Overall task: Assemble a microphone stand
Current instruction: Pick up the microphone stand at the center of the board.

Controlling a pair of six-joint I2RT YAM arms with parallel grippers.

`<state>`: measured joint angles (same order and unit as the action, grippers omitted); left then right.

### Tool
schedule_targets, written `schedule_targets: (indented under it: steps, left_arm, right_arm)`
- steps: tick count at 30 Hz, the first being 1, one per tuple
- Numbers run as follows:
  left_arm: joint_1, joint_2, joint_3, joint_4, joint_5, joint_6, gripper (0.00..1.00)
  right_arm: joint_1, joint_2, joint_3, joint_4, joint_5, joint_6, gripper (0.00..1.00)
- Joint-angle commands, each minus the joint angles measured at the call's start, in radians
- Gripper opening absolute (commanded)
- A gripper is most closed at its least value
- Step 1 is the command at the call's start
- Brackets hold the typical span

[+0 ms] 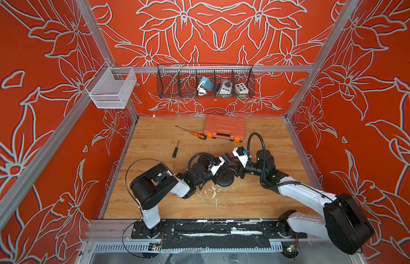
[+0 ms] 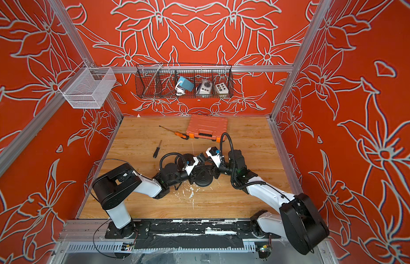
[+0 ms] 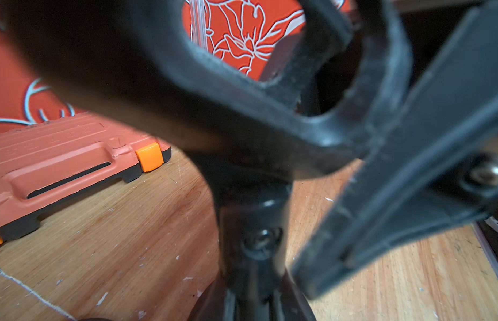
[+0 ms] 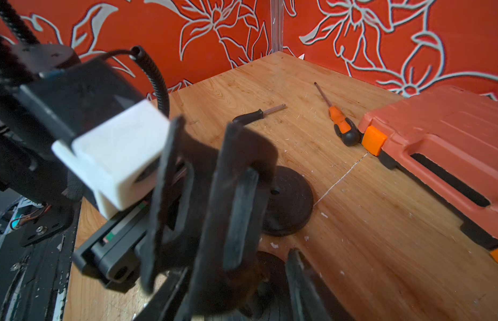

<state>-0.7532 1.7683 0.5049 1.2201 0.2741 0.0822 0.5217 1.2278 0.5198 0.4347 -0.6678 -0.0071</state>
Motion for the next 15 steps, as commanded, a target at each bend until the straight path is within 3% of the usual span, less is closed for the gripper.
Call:
schedule_targets:
  steps: [1,10,13,15]
  left_arm:
    - [-0.005,0.026,-0.025,-0.063,0.004,0.014,0.05]
    - [-0.006,0.026,-0.001,-0.101,0.017,0.013,0.06]
    - [-0.006,0.028,0.003,-0.102,0.020,0.013,0.07]
    - [-0.006,0.028,0.004,-0.102,0.014,0.009,0.14]
  right_arm:
    - [-0.005,0.032,0.034,0.078,-0.046,0.014,0.53]
    - [0.004,0.087,0.014,0.135,-0.060,0.016,0.43]
    - [0.006,0.091,0.003,0.169,-0.048,0.022,0.32]
    - [0.009,0.087,0.003,0.173,-0.039,0.019,0.22]
